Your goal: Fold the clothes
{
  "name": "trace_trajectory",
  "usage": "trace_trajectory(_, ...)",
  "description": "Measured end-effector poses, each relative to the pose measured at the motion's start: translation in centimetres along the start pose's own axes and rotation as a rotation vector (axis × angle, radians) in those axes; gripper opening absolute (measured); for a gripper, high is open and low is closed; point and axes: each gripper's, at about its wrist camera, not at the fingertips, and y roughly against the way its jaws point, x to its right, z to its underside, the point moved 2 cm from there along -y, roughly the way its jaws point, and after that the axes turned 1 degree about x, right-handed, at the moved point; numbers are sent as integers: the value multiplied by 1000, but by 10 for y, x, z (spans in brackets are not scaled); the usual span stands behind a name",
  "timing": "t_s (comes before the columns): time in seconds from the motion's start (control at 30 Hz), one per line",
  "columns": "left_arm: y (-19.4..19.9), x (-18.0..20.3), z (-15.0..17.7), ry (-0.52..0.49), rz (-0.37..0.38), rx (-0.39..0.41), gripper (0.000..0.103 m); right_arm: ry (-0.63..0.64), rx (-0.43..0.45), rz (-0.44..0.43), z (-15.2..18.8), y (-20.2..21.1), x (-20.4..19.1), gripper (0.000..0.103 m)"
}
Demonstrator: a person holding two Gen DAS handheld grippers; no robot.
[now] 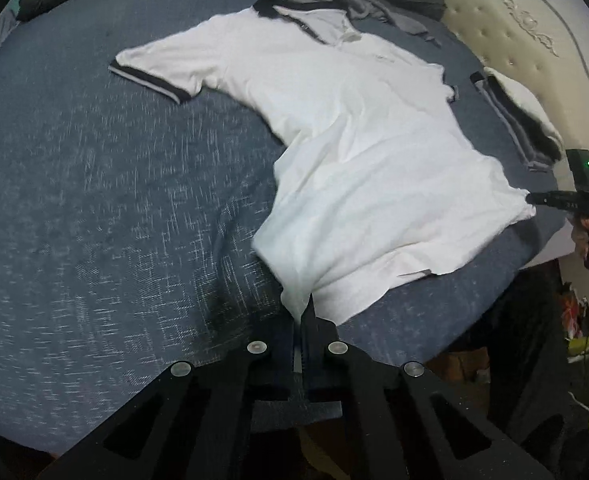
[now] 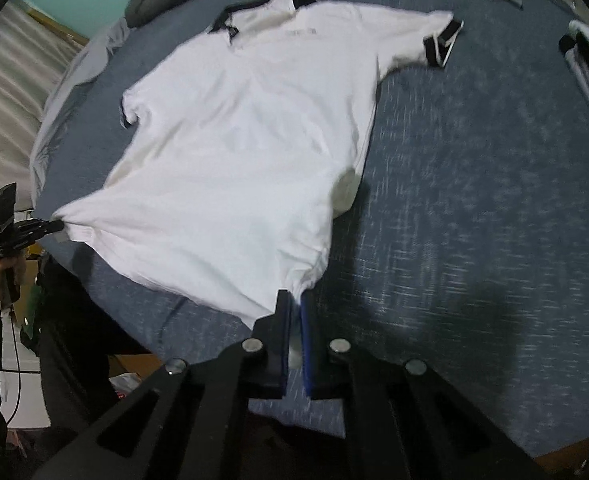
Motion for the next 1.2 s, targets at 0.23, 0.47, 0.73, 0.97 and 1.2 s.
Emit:
trace_trajectory(0.23,17,6,13,-34,10,-59,2,24,-3,2,20,30,-6,4)
trace_trajectory(0.47,-28,1,47,-4,9,-190,2,-23,-100,5,49,-24,6,4)
trace_trajectory(0.73,-27,-23,52,78,-28,-192,14,-61,-96,7,45,-17,16,18)
trace_trajectory(0.97,1,-41,0,91,-68,-58,17,-75,67,11,-2,25,28,31)
trace_trajectory(1.2,-4,-43,-92,75,-60,51,31,-49,203,5,-78,32,23,34)
